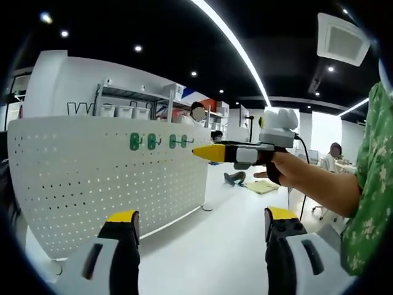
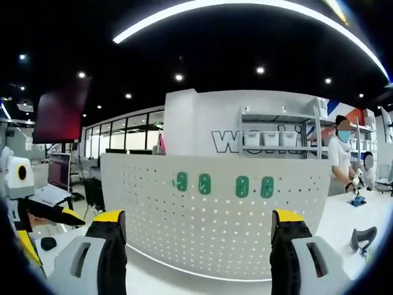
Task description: Insert the hook assembly into the mounting plate slot until the hook locks in place.
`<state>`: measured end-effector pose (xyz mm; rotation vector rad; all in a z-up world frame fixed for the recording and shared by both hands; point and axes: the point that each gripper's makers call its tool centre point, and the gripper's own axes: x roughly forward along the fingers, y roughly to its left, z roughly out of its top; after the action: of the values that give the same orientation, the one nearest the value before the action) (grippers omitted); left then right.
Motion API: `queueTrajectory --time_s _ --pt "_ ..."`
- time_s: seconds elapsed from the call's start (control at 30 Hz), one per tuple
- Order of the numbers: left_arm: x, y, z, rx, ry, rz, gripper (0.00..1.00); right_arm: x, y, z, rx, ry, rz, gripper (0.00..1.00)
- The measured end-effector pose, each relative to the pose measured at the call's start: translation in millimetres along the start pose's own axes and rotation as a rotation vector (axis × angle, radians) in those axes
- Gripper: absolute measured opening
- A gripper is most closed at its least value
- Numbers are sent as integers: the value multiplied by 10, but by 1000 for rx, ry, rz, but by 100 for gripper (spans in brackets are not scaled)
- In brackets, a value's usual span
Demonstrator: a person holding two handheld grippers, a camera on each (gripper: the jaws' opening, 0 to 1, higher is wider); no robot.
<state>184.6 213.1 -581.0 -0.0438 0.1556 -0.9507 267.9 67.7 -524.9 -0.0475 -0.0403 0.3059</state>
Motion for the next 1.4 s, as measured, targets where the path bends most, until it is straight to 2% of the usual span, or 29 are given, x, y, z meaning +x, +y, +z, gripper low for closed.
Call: queueTrajectory --time_s 0.23,0.43,0.67,0.87,1.07,1.13,1.27,1.33,1.4 --pt "-14 -58 72 -7 -16 19 88 -330 -81 59 -18 -18 -17 100" --pt "-78 -88 177 -7 -41 68 91 -713 -189 -45 1 -2 -37 100" --pt "-92 -151 170 -7 -51 114 96 -1073 -265 -167 14 33 -52 100" --pt "-112 -206 124 -25 -50 157 98 -1202 -285 -184 20 37 -55 100" --pt "-163 -201 173 -28 -88 229 98 -1190 -88 -159 19 21 -17 100" --pt "-207 -162 218 -23 -115 270 98 -1182 -92 -154 0 22 -11 100" --pt "-238 -152 226 -19 -112 284 98 -1183 -112 -131 2 19 -7 100" --pt "-269 -86 232 -20 -116 320 97 -1190 -114 -83 1 9 -7 100" --pt "-288 -47 280 -32 -140 337 97 -1196 -109 -41 -3 0 -6 100"
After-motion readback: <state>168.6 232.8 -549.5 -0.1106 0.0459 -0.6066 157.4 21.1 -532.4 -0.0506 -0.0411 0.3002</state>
